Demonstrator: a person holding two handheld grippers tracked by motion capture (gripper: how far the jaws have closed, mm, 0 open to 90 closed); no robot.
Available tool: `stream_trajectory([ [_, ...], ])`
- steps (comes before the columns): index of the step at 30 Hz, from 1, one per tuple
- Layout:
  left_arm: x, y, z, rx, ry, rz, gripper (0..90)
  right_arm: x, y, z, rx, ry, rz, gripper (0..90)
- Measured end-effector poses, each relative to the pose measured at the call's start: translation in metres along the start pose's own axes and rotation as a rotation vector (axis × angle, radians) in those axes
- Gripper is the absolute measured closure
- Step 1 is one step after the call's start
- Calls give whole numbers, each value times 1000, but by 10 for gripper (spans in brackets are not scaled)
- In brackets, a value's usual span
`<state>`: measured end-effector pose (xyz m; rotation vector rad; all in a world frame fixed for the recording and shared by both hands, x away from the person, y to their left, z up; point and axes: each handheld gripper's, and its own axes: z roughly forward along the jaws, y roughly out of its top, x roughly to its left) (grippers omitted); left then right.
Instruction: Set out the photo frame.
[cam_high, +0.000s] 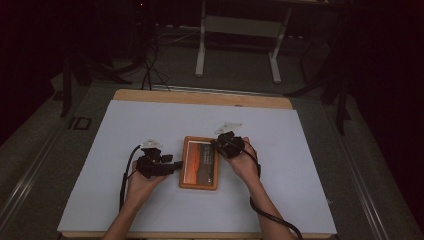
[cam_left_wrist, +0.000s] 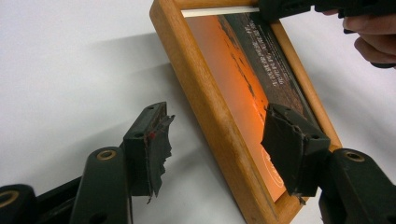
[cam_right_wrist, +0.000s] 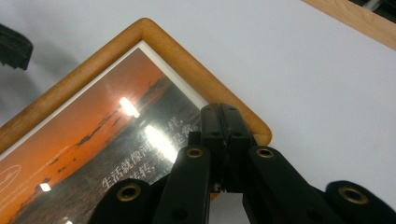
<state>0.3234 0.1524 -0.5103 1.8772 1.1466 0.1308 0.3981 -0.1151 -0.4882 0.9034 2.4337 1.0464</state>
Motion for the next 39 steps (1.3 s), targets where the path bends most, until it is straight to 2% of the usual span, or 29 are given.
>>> stream_trajectory([
  [10,-2,3,-5,-19,-4,1,411,-12,-10,3,8,-28,56,898],
  [13,-1,3,-4,-19,-1,-3,411,-18,-15,5,24,-14,95,899],
  [17,-2,3,-5,-21,-3,-1,411,-24,-23,11,61,-22,110,899],
  [20,-2,3,-6,-25,-3,-3,410,-28,-26,10,38,12,152,899],
  [24,-4,4,-8,-34,-12,-11,405,-27,-27,10,44,13,140,899],
  [39,-20,8,-13,-64,-52,-9,359,-29,-32,10,10,23,150,899],
])
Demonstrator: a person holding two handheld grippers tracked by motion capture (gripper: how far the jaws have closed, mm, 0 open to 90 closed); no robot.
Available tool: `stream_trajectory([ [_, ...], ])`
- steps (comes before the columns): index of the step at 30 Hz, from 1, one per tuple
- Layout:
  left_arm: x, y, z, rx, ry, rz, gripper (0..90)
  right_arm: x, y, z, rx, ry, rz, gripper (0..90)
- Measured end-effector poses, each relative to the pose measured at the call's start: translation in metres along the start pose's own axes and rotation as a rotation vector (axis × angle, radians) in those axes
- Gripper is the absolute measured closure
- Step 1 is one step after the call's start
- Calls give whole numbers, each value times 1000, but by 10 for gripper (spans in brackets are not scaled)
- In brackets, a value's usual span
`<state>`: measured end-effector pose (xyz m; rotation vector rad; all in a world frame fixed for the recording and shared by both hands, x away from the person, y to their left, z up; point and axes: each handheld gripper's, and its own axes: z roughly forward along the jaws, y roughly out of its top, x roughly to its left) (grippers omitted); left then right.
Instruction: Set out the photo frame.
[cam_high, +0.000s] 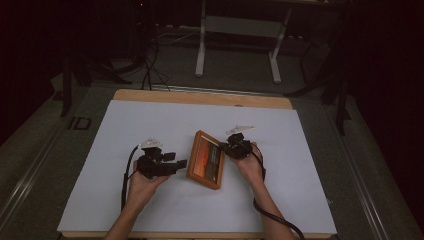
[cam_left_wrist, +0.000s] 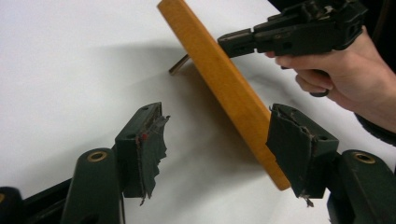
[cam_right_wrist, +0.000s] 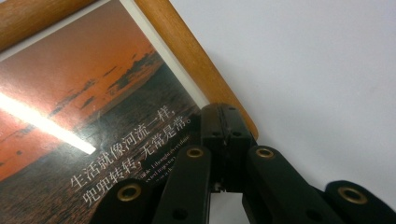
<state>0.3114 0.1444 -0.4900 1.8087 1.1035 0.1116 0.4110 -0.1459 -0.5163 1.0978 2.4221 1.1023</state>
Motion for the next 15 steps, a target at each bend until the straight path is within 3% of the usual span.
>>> stream_trajectory([
  [9,-13,-2,8,20,-26,1,296,0,0,0,-4,1,1,899],
  [15,-22,-7,19,42,15,-11,216,0,-1,0,-6,1,1,899],
])
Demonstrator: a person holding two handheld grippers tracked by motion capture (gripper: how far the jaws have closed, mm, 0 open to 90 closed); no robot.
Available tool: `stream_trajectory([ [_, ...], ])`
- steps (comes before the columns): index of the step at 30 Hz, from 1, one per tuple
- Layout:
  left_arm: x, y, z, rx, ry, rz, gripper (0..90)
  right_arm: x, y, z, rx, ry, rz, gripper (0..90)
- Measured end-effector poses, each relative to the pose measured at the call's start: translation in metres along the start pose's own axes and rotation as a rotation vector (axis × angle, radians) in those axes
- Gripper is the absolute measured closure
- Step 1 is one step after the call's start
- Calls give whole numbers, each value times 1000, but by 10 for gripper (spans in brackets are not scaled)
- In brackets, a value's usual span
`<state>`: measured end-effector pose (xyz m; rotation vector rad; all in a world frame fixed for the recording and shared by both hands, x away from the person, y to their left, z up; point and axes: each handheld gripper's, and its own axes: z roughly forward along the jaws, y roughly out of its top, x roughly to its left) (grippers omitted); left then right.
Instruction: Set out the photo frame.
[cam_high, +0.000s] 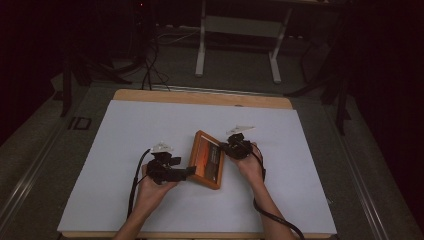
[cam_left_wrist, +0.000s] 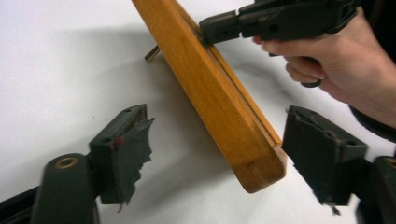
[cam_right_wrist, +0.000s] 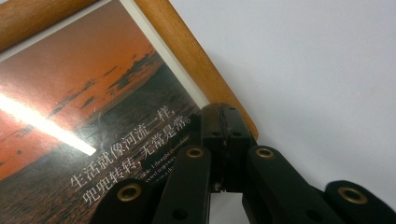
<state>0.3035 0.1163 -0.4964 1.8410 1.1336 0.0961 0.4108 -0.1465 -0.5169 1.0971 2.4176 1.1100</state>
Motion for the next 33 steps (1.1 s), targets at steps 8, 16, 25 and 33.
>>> stream_trajectory([
  [8,-7,-8,17,40,-17,-7,204,0,0,0,-2,2,3,899],
  [16,-9,-9,27,29,-72,-57,335,0,0,0,-2,-2,2,899],
  [25,-7,-7,28,7,-65,-120,523,1,0,0,-3,-9,-4,899],
  [33,-10,-7,28,15,-25,-128,542,4,0,-4,0,-22,-30,849],
])
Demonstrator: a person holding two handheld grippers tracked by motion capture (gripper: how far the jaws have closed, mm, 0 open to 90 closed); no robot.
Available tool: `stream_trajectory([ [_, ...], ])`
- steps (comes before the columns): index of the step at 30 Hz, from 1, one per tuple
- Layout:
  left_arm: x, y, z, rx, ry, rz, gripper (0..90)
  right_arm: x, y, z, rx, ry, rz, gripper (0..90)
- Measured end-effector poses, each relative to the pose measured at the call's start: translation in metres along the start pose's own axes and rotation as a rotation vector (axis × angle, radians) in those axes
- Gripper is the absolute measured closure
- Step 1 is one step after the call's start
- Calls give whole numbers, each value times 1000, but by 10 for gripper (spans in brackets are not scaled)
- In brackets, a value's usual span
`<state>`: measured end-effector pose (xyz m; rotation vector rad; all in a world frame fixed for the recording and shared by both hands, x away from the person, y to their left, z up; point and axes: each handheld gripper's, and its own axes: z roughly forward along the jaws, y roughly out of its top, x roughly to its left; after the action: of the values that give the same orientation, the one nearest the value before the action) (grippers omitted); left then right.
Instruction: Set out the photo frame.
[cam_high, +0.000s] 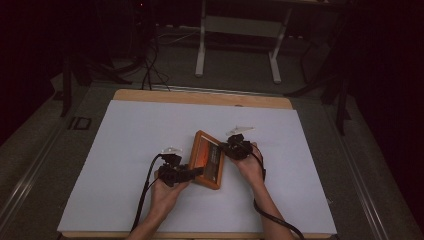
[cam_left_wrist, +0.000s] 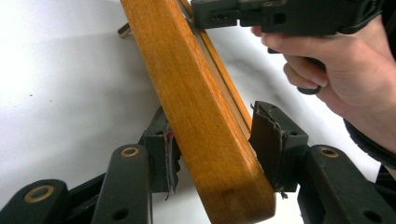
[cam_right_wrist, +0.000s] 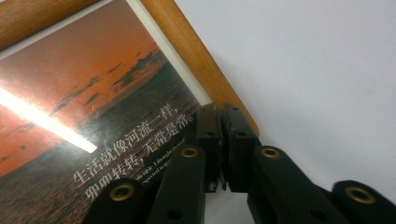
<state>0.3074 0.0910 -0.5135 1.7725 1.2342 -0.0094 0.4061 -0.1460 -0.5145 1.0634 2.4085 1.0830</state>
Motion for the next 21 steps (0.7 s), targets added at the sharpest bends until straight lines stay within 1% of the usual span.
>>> stream_trajectory([
  [1,1,0,0,4,11,-2,547,1,0,-1,0,-10,-6,838],
  [2,2,0,0,2,6,-8,556,1,-1,-5,-5,-19,-10,823],
  [3,2,1,1,-3,0,-12,564,1,-2,-7,-11,-17,-7,808],
  [4,0,1,1,-5,1,-9,572,1,-3,-12,-27,-18,-5,801],
  [7,-8,5,2,-9,26,34,582,2,-7,-25,-54,-21,-5,778],
  [9,-14,8,3,-12,40,61,591,3,-10,-37,-76,-26,-15,756],
  [11,-21,10,4,-19,57,90,602,4,-12,-53,-108,-29,-25,737],
  [13,-25,11,5,-24,65,114,611,4,-12,-67,-137,-36,-25,725],
  [17,-40,11,7,-55,90,168,630,6,-14,-90,-196,-47,-25,712],
  [19,-45,12,9,-69,91,185,648,7,-14,-99,-209,-59,-32,702],
  [20,-49,13,11,-74,84,201,660,6,-14,-104,-216,-64,-34,696],
  [21,-52,14,12,-74,80,215,673,6,-14,-109,-229,-65,-27,693],
])
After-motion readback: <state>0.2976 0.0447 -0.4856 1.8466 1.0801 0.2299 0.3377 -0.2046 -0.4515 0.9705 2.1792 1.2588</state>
